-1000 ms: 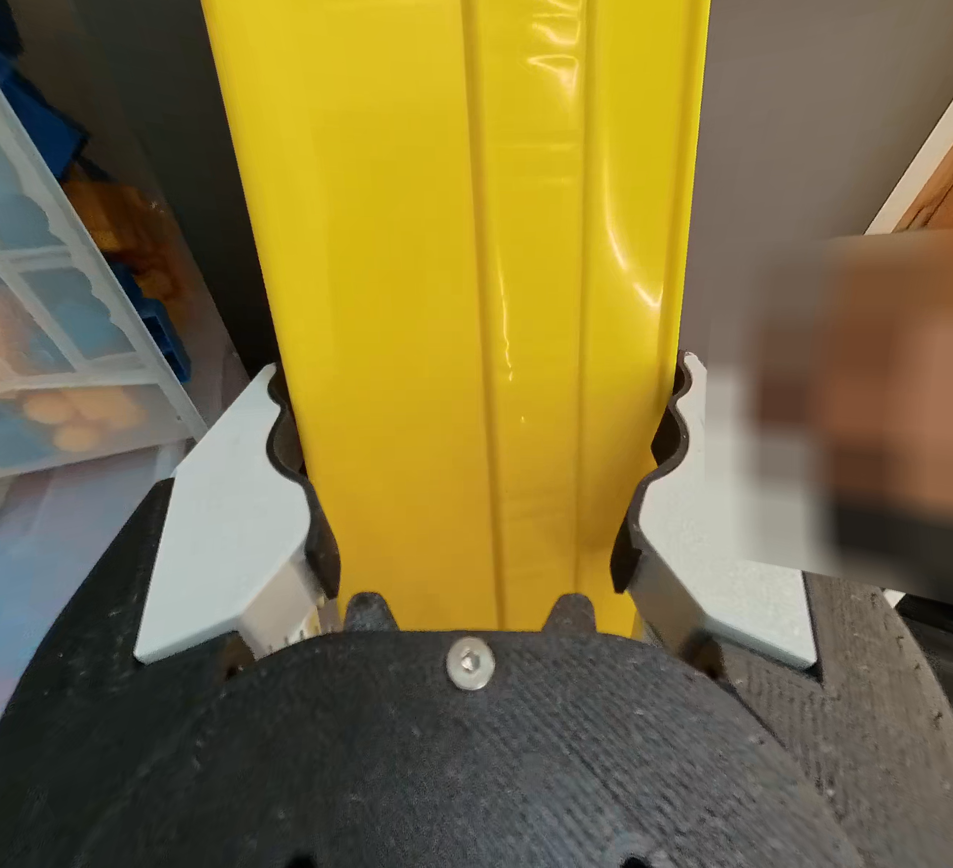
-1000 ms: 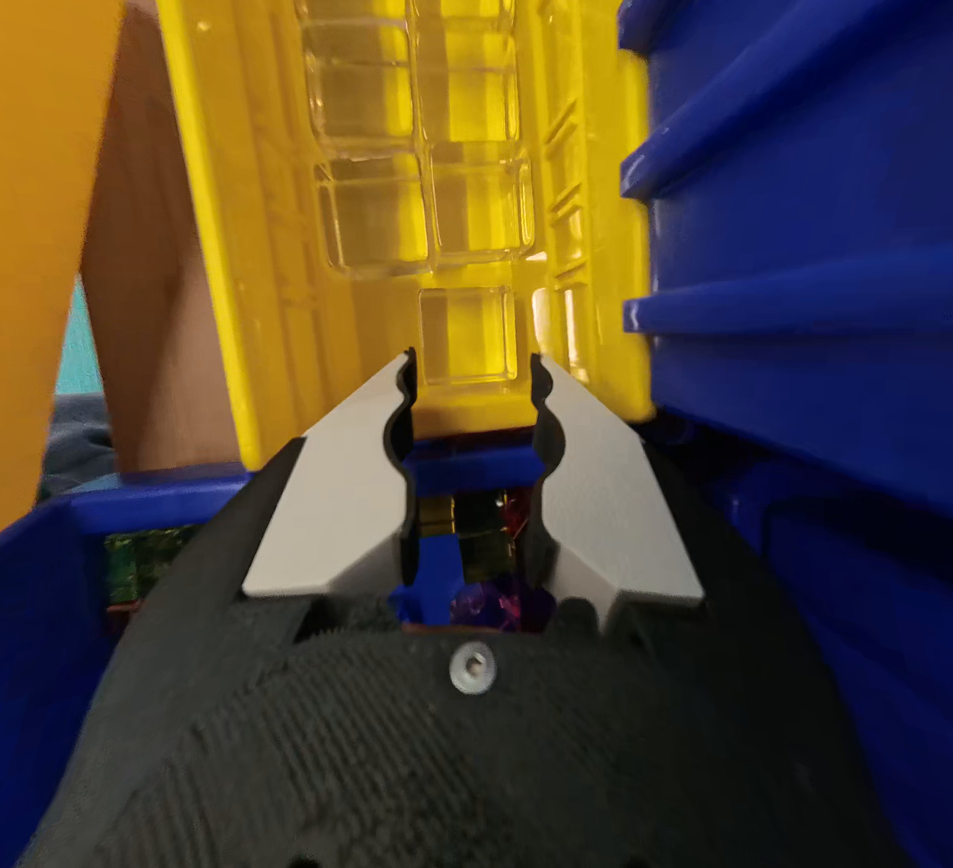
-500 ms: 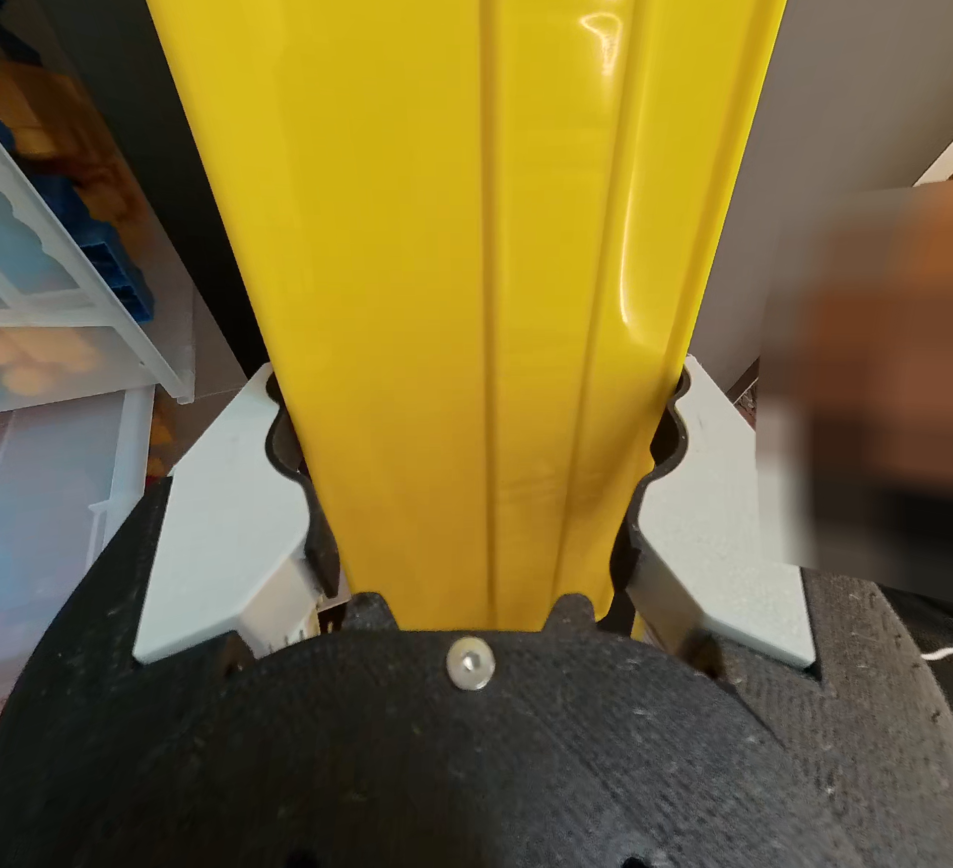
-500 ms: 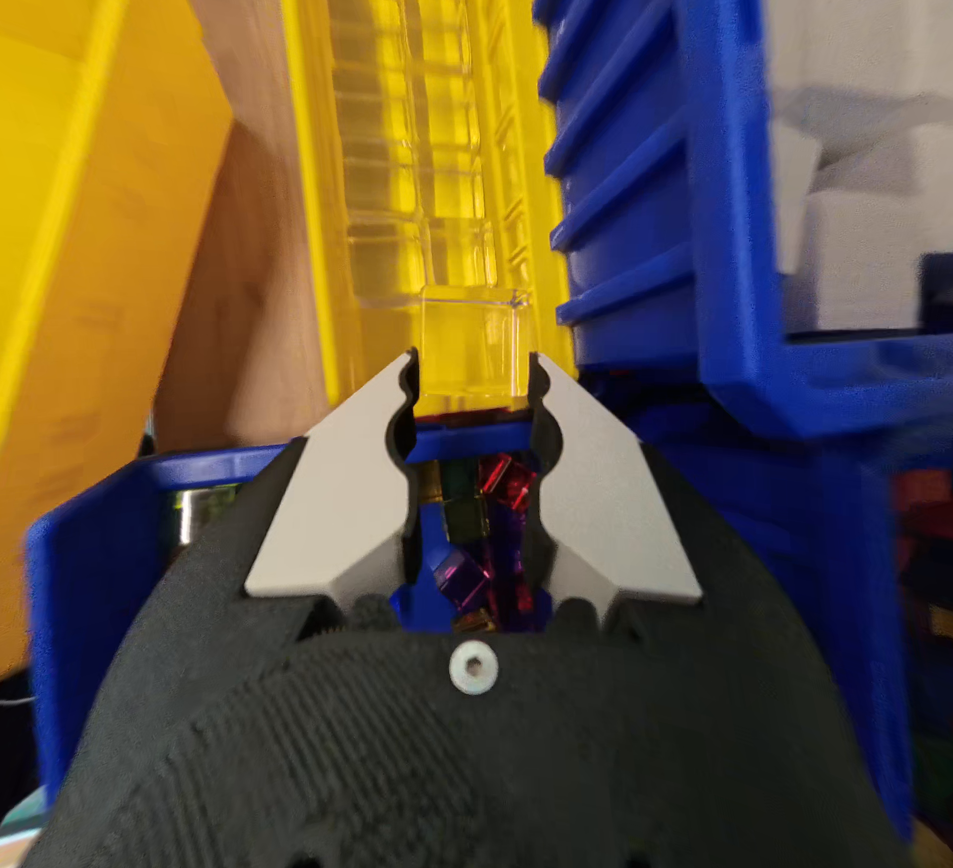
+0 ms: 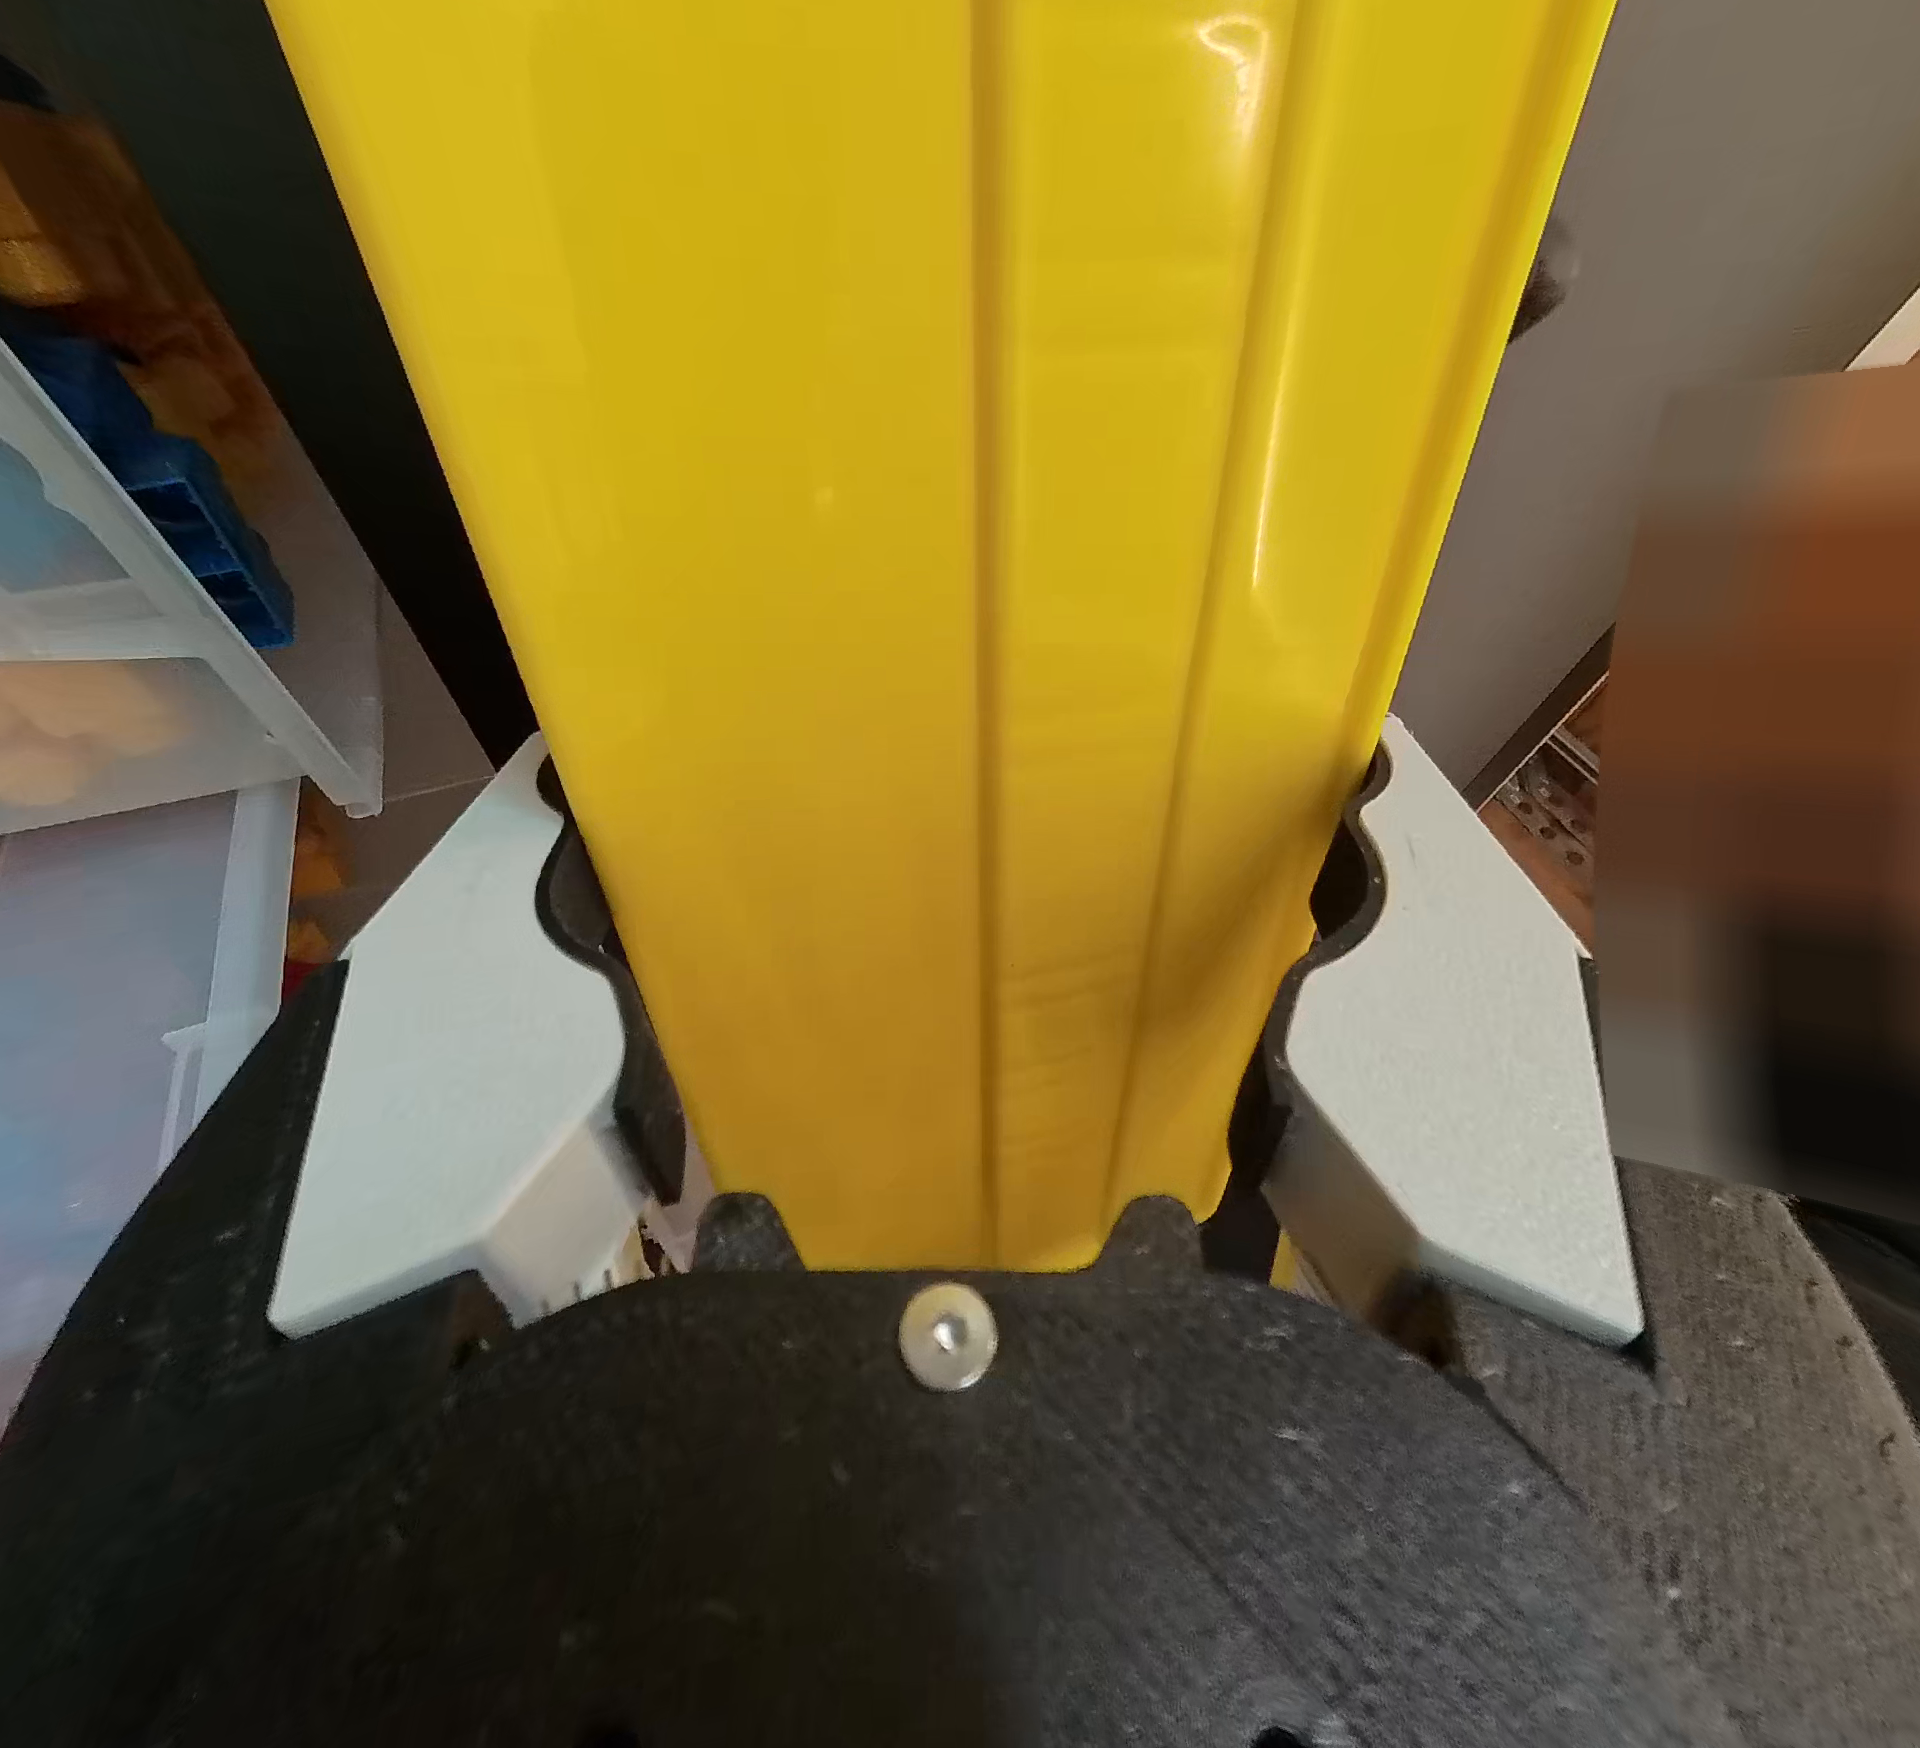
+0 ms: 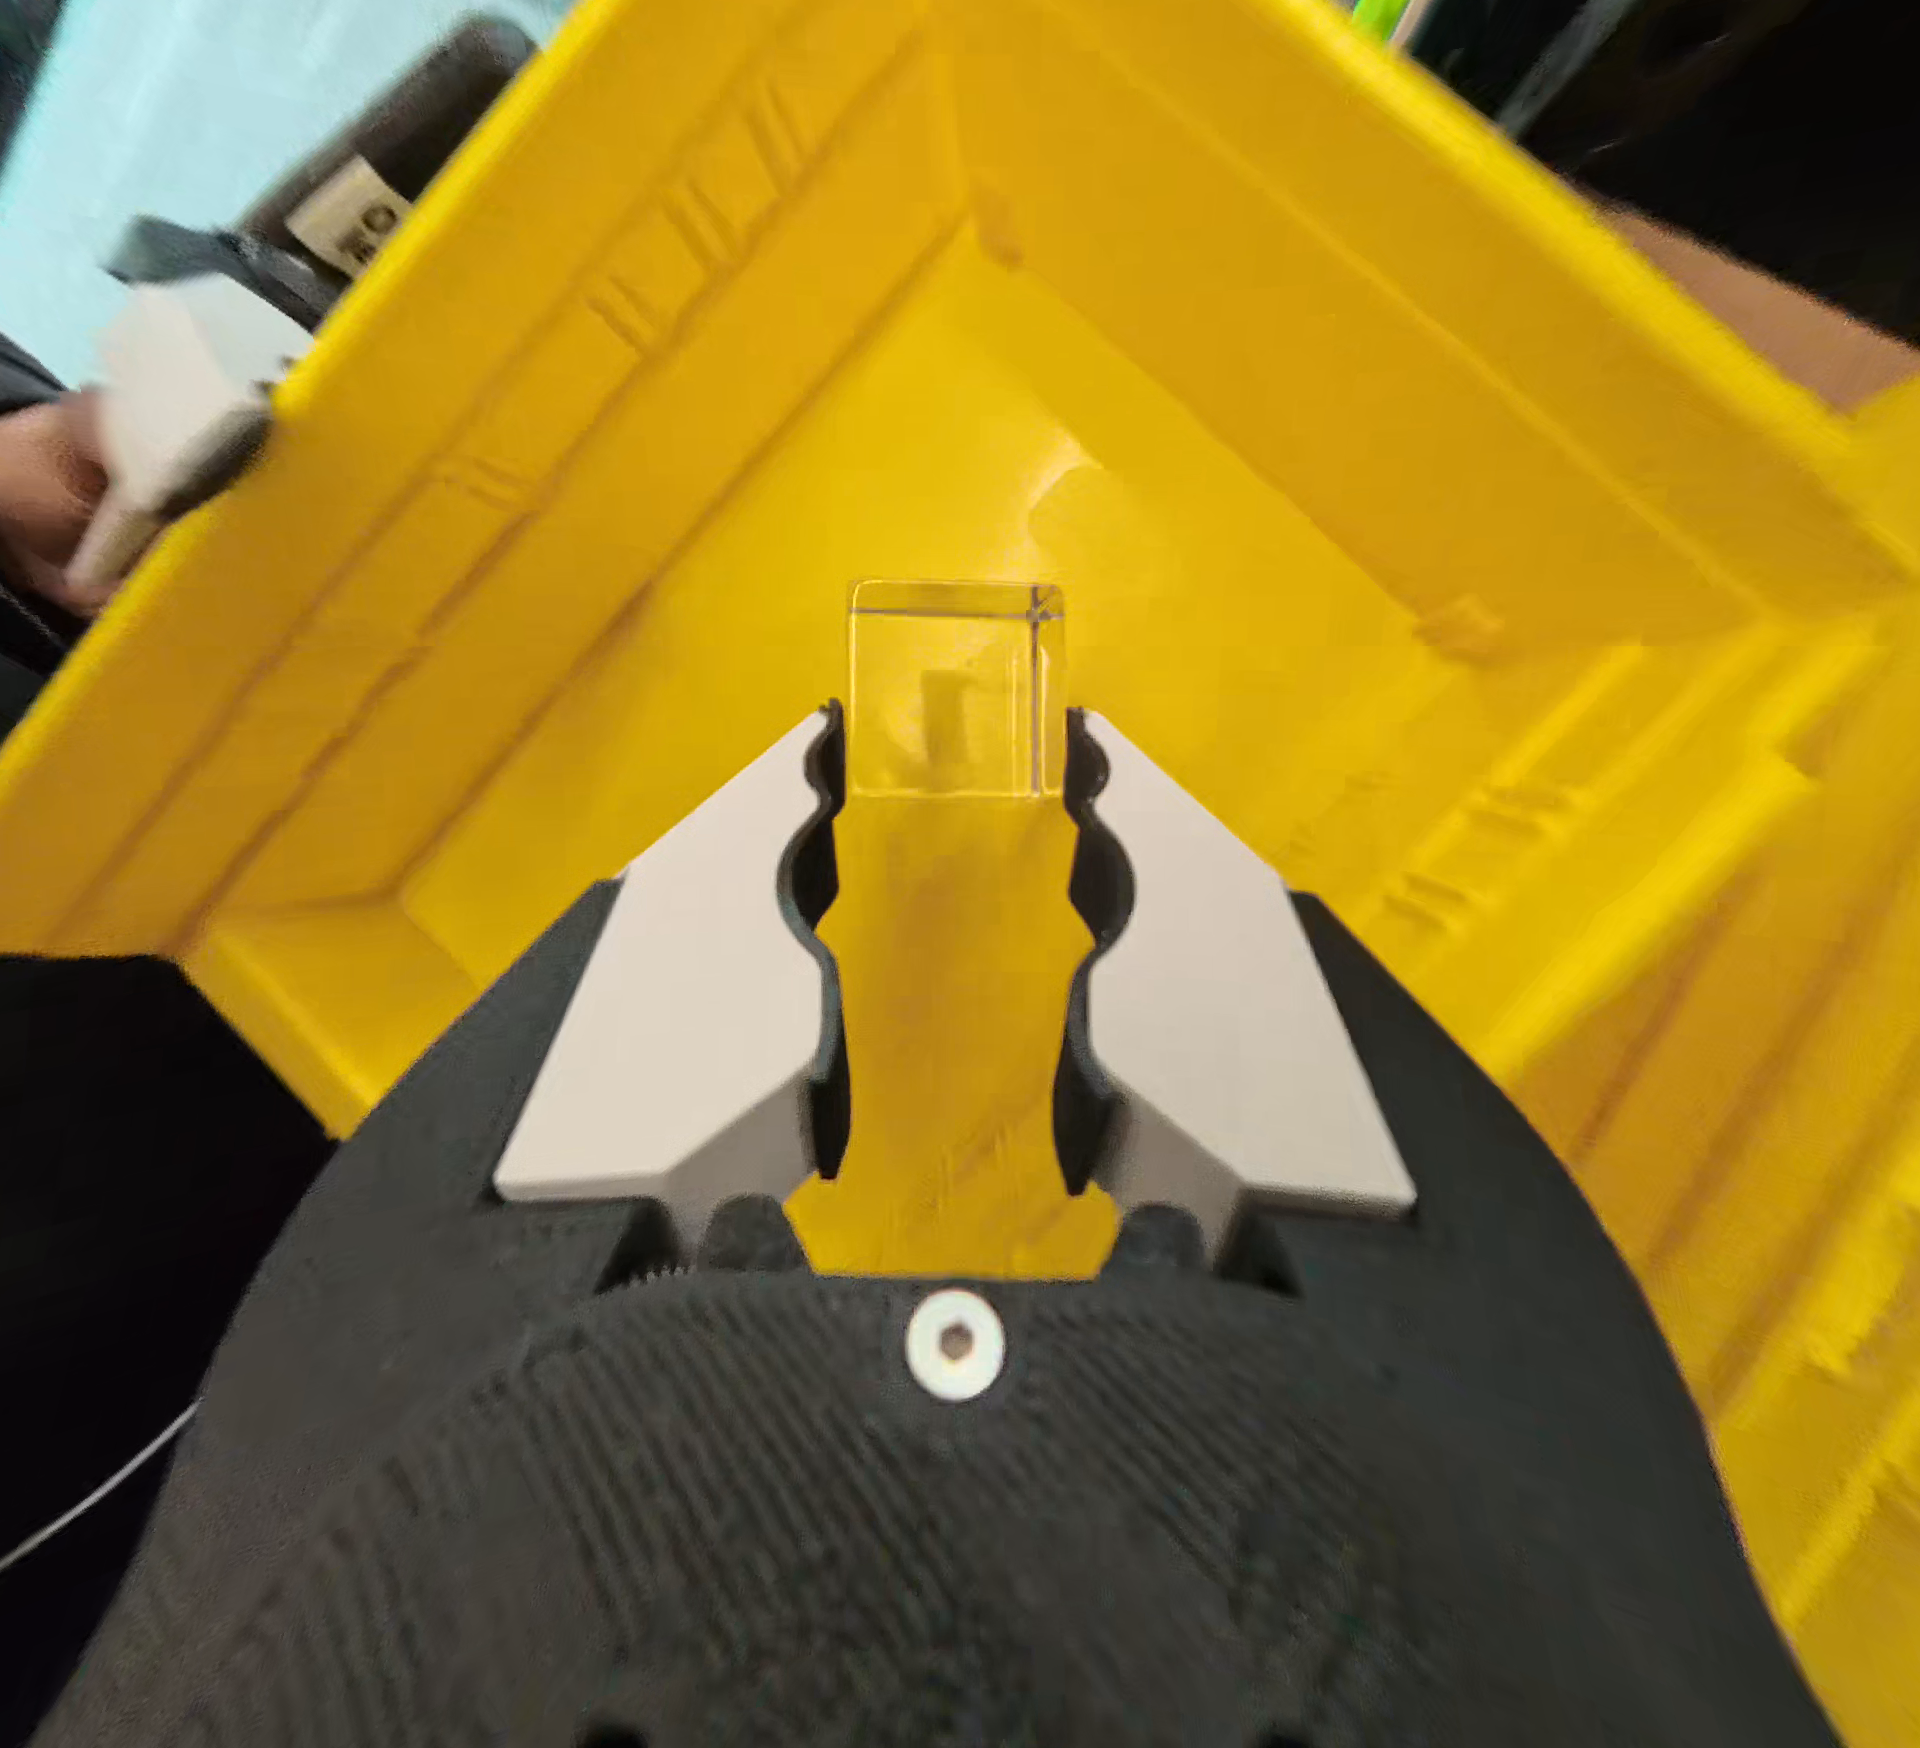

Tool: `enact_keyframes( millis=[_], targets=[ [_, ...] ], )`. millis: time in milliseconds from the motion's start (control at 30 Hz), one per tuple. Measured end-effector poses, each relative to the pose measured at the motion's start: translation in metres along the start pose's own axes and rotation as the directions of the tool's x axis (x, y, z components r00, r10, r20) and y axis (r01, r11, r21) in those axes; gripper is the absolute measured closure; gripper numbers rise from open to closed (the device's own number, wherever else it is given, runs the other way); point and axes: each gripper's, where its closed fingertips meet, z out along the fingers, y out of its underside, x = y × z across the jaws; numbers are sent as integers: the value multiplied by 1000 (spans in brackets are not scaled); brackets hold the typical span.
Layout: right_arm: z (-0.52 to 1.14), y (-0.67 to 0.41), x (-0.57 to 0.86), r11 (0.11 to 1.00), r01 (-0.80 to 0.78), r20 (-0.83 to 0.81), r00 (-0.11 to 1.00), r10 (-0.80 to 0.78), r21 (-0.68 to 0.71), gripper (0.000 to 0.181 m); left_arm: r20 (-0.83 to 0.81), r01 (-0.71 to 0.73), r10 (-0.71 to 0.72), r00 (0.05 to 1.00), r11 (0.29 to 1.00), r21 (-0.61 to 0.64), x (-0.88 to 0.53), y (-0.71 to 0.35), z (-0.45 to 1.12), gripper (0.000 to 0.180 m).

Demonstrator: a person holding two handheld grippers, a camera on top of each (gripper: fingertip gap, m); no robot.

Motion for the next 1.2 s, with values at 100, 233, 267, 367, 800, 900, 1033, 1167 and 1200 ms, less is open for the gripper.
enact_keyframes(
  millis=[100, 233, 267, 367, 800, 900, 1033, 1167, 1200],
  targets=[
    [35, 4, -4, 993, 50, 6, 999, -50, -107, 140, -1, -6, 6, 1000, 1000, 4, 0, 0, 0, 40],
    [46, -2, -3, 983, 126, -62, 989, -135, -137, 140, 1, -3, 3, 1000, 1000, 21, 0, -2, 1, 40],
    [45, -3, -2, 982, 126, -73, 988, -137, -141, 140, 2, -3, 3, 1000, 1000, 22, 0, -2, 1, 40],
    [32, -2, 6, 984, 122, -118, 983, -138, -133, 127, 5, -3, 3, 1000, 1000, 18, 0, -1, 1, 40],
    [-114, 72, 148, 924, -309, -401, 835, 377, 226, 130, 11, 5, -5, 1000, 1000, -14, -1, 1, 2, 40],
    [-90, 95, 156, 918, -354, -379, 836, 397, 181, 130, 12, 6, -6, 1000, 1000, -19, -1, 1, 2, 40],
    [-67, 114, 172, 928, -356, -441, 819, 368, 113, 129, 15, 6, -6, 1000, 1000, -15, 0, 1, 2, 40],
    [-50, 118, 179, 924, -371, -425, 824, 375, 96, 127, 16, 6, -6, 1000, 1000, -9, 0, 1, 2, 40],
    [-47, 114, 180, 924, -369, -407, 832, 377, 102, 130, 15, 6, -6, 1000, 1000, -8, 0, 1, 2, 40]
  ],
)
